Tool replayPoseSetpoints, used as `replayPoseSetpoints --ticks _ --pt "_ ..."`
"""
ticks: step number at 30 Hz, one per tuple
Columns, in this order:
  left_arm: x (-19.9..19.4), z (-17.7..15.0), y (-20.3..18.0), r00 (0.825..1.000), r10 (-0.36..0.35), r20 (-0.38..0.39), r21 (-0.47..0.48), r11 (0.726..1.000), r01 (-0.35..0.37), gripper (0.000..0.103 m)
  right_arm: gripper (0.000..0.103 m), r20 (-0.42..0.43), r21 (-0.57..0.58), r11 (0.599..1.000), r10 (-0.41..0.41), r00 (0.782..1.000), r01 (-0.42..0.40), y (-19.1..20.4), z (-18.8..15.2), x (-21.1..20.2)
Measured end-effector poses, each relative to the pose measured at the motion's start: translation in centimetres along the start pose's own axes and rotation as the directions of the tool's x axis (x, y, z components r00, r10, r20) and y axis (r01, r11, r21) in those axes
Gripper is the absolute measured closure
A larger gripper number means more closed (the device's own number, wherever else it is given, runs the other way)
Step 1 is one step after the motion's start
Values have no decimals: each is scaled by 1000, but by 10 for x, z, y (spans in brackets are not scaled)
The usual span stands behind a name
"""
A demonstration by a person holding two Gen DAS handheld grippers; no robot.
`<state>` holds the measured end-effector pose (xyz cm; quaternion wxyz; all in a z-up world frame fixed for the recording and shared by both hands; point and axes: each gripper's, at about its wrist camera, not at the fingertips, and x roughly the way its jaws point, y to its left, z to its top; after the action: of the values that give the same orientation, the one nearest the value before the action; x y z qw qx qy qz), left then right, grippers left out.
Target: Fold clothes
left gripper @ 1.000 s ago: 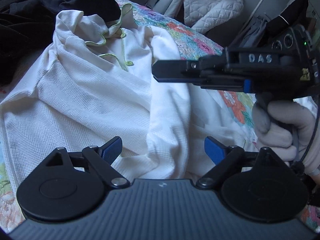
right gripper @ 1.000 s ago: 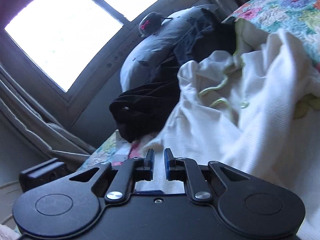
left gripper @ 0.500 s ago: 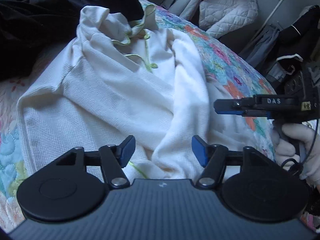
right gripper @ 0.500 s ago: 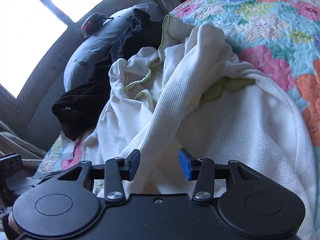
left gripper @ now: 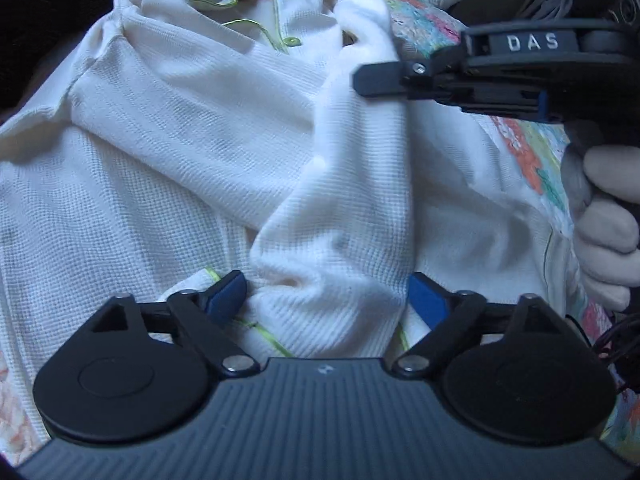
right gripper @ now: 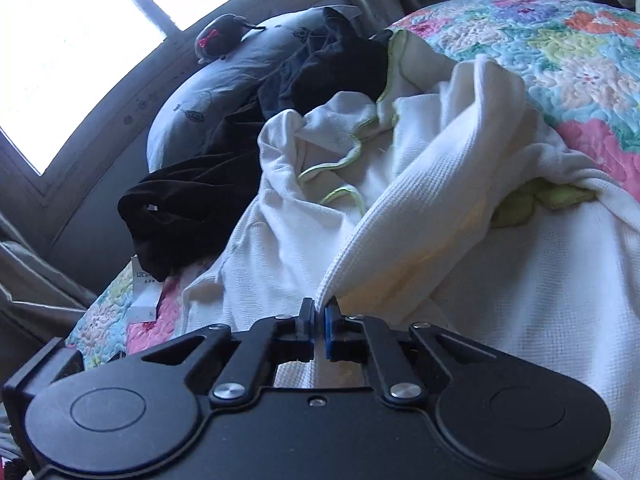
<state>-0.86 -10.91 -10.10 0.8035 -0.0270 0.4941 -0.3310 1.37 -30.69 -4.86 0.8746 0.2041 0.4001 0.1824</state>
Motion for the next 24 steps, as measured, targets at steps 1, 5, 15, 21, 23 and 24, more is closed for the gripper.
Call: replayPoseSetpoints --ticks 1,5,15,21,23,24 --pt "2 -1 -3 1000 7 1 11 1000 -7 0 96 -6 -18 1000 -1 1000 1 5 2 3" --pt "0 -4 -11 999 46 5 46 998 -46 0 96 -23 -31 999 -7 1000 6 9 6 7" --pt "-39 1 46 993 5 121 -251 968 26 64 96 -55 -108 992 -65 996 58 15 13 6" --pt "-55 5 67 988 2 154 -298 953 45 69 96 -78 -151 987 -63 995 51 27 21 17" --pt "-58 8 62 987 -21 162 -273 960 65 62 96 -88 -158 987 -46 995 32 32 26 22" --pt "-59 9 60 986 -31 166 -259 963 74 55 96 -94 -158 987 -35 995 20 34 29 25"
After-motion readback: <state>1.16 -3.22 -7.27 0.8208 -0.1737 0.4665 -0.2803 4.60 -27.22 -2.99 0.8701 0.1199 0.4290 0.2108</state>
